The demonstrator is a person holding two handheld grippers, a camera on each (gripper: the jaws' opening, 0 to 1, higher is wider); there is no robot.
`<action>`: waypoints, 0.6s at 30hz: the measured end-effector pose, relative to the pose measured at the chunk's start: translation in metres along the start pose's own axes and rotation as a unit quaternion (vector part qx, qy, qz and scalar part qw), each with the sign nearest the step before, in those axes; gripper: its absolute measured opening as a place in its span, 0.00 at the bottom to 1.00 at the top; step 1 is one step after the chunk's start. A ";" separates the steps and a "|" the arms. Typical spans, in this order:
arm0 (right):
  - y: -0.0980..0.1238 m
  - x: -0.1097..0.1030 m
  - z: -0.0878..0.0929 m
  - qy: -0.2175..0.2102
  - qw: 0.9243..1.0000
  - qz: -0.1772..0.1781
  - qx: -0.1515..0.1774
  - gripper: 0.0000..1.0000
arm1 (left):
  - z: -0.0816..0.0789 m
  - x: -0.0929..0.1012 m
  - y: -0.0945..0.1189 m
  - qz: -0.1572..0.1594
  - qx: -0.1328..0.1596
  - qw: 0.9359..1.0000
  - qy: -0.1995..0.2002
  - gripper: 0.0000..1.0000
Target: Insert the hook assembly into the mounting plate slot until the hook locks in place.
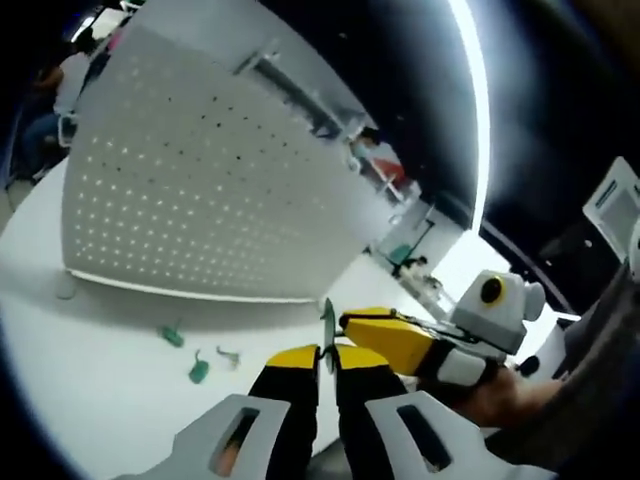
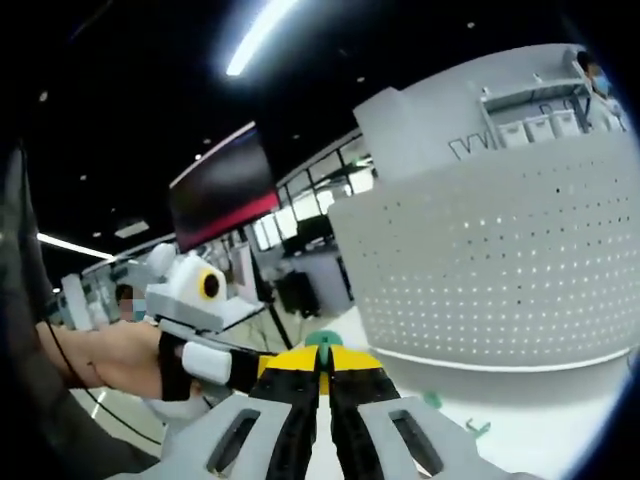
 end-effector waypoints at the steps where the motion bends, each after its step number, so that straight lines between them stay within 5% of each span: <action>1: 0.000 0.000 0.000 0.001 1.000 0.000 -0.001 0.00 | 0.001 0.000 0.000 -0.003 -0.001 1.000 -0.002 0.04; 13: -0.003 0.000 0.006 -0.017 1.000 -0.014 -0.014 0.02 | 0.003 -0.004 0.000 -0.024 -0.012 0.999 -0.025 0.01; 18: -0.004 0.001 0.010 -0.023 0.999 -0.013 -0.028 0.04 | 0.002 -0.005 0.001 -0.050 -0.014 0.996 -0.067 0.01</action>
Point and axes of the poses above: the point that each gripper's makers call its tool centre point, and the gripper's own axes: y roughly backward along the fingers, x roughly to its right, z roughly out of its underside, the point moved 10 cm from there along y, roughly backward along the fingers, and after that the axes turned 13 degrees about y, right-handed, at the moved point
